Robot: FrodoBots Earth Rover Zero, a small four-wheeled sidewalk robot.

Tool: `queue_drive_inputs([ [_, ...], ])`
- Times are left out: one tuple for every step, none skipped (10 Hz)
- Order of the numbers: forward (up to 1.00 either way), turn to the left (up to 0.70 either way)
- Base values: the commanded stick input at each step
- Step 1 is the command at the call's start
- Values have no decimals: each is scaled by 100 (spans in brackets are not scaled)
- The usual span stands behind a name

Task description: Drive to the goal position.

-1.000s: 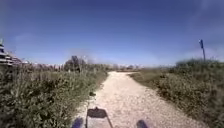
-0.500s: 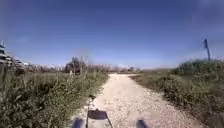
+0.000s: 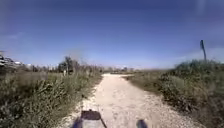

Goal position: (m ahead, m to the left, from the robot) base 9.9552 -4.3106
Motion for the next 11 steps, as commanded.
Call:
queue_drive_inputs([
  [50,0],
  [50,0],
  [50,0],
  [50,0],
  [50,0],
  [50,0],
  [50,-18],
  [50,-45],
  [50,-50],
  [50,-50],
  [50,-22],
])
